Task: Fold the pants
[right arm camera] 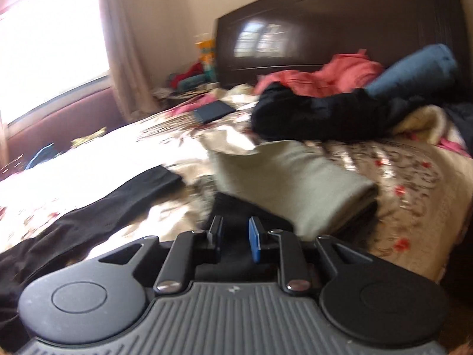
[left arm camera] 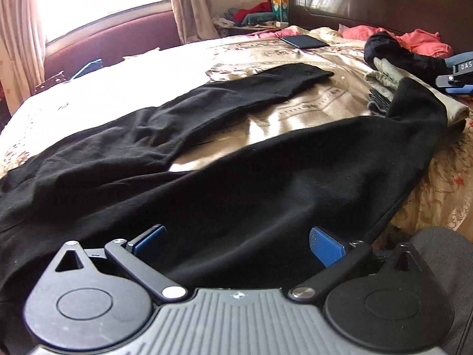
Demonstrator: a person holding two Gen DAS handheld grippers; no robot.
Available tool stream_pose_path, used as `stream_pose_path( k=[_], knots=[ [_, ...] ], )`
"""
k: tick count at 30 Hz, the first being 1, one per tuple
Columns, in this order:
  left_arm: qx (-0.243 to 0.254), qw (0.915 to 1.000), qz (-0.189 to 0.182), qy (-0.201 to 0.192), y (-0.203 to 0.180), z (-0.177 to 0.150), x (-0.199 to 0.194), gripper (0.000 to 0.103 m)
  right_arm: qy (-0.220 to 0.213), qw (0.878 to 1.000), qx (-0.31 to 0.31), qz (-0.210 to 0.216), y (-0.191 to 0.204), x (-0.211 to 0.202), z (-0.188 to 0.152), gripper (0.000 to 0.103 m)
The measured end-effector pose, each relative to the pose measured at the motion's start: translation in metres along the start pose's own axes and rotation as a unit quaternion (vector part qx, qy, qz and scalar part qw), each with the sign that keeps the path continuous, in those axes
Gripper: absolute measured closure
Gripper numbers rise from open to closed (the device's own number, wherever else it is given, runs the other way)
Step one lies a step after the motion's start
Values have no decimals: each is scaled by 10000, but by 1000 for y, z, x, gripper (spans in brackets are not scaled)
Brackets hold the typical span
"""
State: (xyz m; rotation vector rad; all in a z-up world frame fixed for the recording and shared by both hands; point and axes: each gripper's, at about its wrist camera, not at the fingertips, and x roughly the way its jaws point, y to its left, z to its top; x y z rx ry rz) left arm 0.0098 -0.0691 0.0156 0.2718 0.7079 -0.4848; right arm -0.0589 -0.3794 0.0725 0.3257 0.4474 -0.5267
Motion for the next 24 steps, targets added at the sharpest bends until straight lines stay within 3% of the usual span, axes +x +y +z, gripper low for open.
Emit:
stream_pose_path(
  k=[3,6,9,11,13,16,18,20,21,24],
  knots=[
    [-21,9991,410,-131,30,-2,-14,0,692,9857,-375,1489,68,20,-4,82],
    [-58,9972,731,-154,62,-3,-18,0,1375,9560,-1040,2373,145,43,-19,82],
    [-172,9956,916,16,86,-9,-5,0,1692,9133,-1968,3140,212,64,-43,75],
    [-194,9948,975,209,96,-15,10,0,1905,8919,-2413,3318,241,79,-59,75],
    [-241,9946,897,466,102,-22,25,0,2186,8826,-2524,3309,259,96,-75,77],
    [-287,9949,715,655,103,-31,37,0,2284,8884,-2674,2949,273,120,-93,80],
    [-327,9953,668,614,104,-31,38,0,2178,8936,-2622,2920,272,120,-89,78],
    [-422,9959,615,513,107,-31,35,0,2140,8902,-2561,3100,271,112,-79,76],
    [-479,9960,587,476,109,-31,35,0,2154,8836,-2576,3264,272,107,-76,75],
    [-585,9961,521,408,113,-31,33,0,2516,8433,-2998,3683,292,101,-84,69]
  ],
)
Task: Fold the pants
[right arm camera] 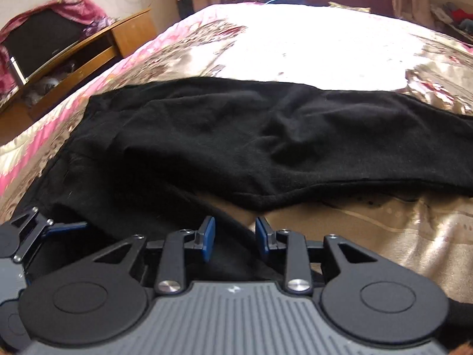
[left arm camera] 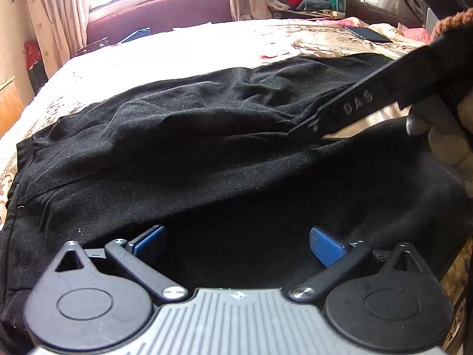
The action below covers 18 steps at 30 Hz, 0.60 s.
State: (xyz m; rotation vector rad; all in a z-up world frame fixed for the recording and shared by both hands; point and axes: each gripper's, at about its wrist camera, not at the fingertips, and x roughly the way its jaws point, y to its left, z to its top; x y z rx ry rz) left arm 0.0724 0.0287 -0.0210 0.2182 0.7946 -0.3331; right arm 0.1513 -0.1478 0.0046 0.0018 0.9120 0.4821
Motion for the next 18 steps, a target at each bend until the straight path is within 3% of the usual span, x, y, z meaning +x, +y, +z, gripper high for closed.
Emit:
stream_pose_path(
  k=[4,5,6,9,15,17,18],
  knots=[
    [-72,9999,-31,-69,5,0,-3,0,236,9946,-919,-421,23,29,0,68],
    [-89,9999,-38,-83,5,0,-4,0,250,9946,-908,-445,24,31,2,73],
    [-103,9999,-37,-95,5,0,-4,0,279,9950,-855,-432,25,32,5,93],
    [-153,9998,-61,-122,7,1,-3,0,253,9957,-800,-396,24,29,15,103],
    [-177,9998,-10,-100,5,2,3,0,-195,9967,-293,-731,4,40,39,103],
    [-115,9999,37,-87,2,0,4,0,-278,9978,-186,-564,-4,30,44,103],
    [-101,9999,15,-119,2,-1,3,0,-291,9986,-166,-416,-8,22,43,98]
  ],
)
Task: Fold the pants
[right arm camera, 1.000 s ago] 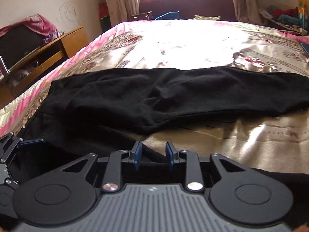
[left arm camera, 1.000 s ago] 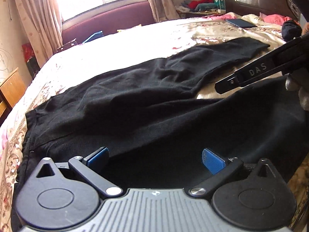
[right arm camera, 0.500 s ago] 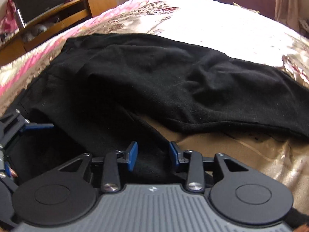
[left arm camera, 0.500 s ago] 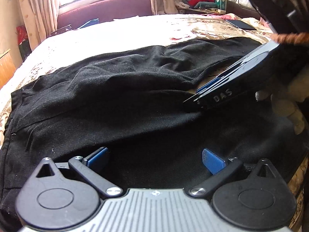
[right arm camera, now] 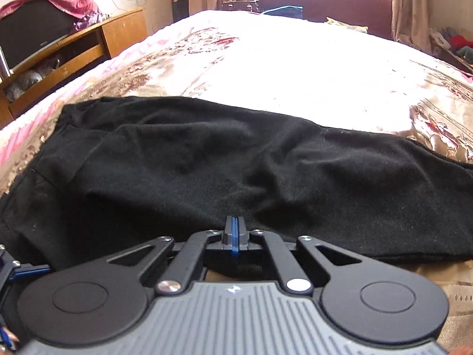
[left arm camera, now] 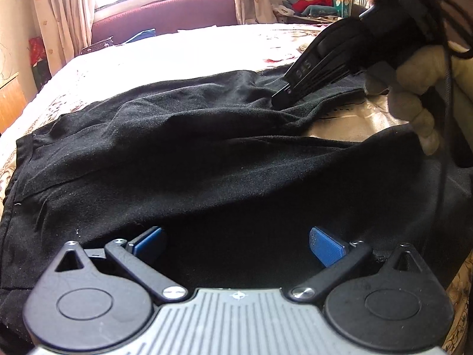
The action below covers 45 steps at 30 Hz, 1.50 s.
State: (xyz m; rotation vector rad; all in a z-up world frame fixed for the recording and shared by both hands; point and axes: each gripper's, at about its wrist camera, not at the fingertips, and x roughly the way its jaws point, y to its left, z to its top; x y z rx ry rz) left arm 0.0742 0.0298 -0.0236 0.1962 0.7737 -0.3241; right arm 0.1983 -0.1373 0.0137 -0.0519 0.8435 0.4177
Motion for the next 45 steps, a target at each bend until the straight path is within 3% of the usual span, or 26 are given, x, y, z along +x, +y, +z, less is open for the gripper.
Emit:
stream_pose_path(
  k=[3,4,6,8,10,14,17,19,22,25,28,29,30,33,36,39,43,45],
  knots=[
    [2,9999,-106,-67,0,0,-2,0,274,9980,-47,563,-5,-21,-5,87],
    [-3,9999,-118,-65,0,1,-2,0,420,9961,-137,767,-2,-22,-9,72],
    [-41,9998,-152,-76,2,1,-3,0,649,9923,-443,960,9,-17,-16,52],
    [-137,9997,-165,-96,5,2,-3,0,706,9899,-991,727,26,-4,-25,56],
    [-232,9996,-152,-112,9,2,-4,0,718,9902,-1151,320,36,12,-27,97],
    [-359,9993,-42,-71,16,7,4,0,568,9962,-616,233,27,19,-10,103],
    [-417,9991,-34,-65,20,9,10,0,121,9998,121,135,11,13,-2,103],
    [-379,9992,-23,-77,19,8,9,0,255,9986,373,268,7,8,-6,102],
    [-165,9998,-10,-150,11,6,3,0,-7,9994,323,-115,-2,-27,-27,98],
    [226,9989,-102,-407,-6,7,-6,0,-91,9958,851,-331,-33,-69,-57,95],
    [645,9953,-444,-562,-31,8,-10,0,42,9929,941,-728,-56,-90,-90,96],
    [780,9942,-590,-441,-39,9,-6,0,298,9873,983,-1209,-64,-86,-99,96],
    [908,9932,-675,-266,-48,8,-2,0,425,9809,1183,-1483,-77,-83,-108,103],
    [1209,9907,-618,-94,-61,1,5,0,92,9710,2022,-1269,-113,-97,-121,103],
    [1197,9906,-636,-167,-65,9,-1,0,-37,9755,1569,-1545,-103,-104,-117,97],
    [1239,9888,-712,-437,-71,28,-4,0,513,9723,1302,-1871,-102,-104,-137,103],
    [1114,9858,-1091,-619,-79,60,14,0,726,9684,1178,-2074,-106,-123,-157,103],
    [1188,9863,-963,-622,-87,71,35,0,810,9647,1403,-2075,-118,-127,-162,103]
  ],
)
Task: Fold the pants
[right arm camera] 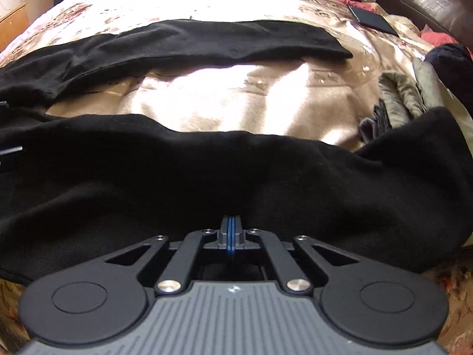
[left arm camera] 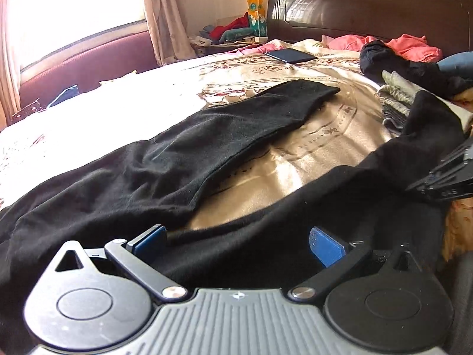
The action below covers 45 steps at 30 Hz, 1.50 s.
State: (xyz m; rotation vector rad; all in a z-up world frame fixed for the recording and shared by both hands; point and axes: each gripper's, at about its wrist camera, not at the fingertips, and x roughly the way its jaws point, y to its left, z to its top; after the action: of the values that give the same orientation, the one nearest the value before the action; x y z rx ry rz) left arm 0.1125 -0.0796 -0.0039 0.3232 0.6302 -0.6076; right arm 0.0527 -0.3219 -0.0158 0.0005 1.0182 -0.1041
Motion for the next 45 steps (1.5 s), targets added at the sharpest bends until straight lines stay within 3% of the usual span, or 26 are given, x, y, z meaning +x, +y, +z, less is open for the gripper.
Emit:
stream_pose_path(
  k=[2,3,4,11,14,16,18,20,22,25,28,30,33,36,37,38,41,45],
  knots=[
    [289,9982,504,128,-4,1,22,0,-13,9996,237,132,-4,-7,5,101],
    [392,9966,704,177,-4,0,30,0,-153,9994,195,220,0,-13,7,93],
    [440,9958,772,210,-3,-4,36,0,-317,9989,114,333,5,-18,10,93],
    [204,9992,315,131,6,-16,18,0,-749,9820,-196,1724,68,-5,53,93],
    [122,9994,330,15,11,-21,6,0,-697,9793,-543,1819,90,13,63,95],
    [98,9992,376,-8,18,-20,3,0,-204,9823,-928,1613,99,29,53,98],
    [-38,9998,167,-140,28,-15,-2,0,-174,9801,-1222,1555,98,23,43,100],
    [-216,9995,-8,-249,39,-8,-4,0,33,9810,-1145,1569,90,19,39,101],
    [-259,9993,80,-260,46,-1,3,0,177,9809,-973,1675,83,20,37,101],
    [543,9977,411,54,38,-2,23,0,283,9811,-893,1690,82,17,43,99],
    [890,9958,54,214,38,-8,23,0,-39,9791,-893,1828,84,6,59,92],
    [884,9956,-108,284,45,-8,20,0,-285,9737,-1016,2018,87,2,74,92],
    [975,9943,-289,315,52,-4,15,0,-245,9633,-1381,2290,105,13,92,91],
    [1416,9895,27,299,51,-9,21,0,-122,9489,-2169,2290,128,25,95,91],
    [1454,9890,44,279,51,-10,23,0,107,9447,-2404,2228,135,32,94,89],
    [1407,9896,26,288,52,-11,24,0,295,9424,-2525,2173,139,37,93,89],
    [1271,9917,19,194,53,-13,24,0,312,9327,-2873,2159,140,32,87,85],
    [1105,9938,-23,134,57,-17,21,0,526,9278,-2907,2280,136,33,92,75]
  ],
)
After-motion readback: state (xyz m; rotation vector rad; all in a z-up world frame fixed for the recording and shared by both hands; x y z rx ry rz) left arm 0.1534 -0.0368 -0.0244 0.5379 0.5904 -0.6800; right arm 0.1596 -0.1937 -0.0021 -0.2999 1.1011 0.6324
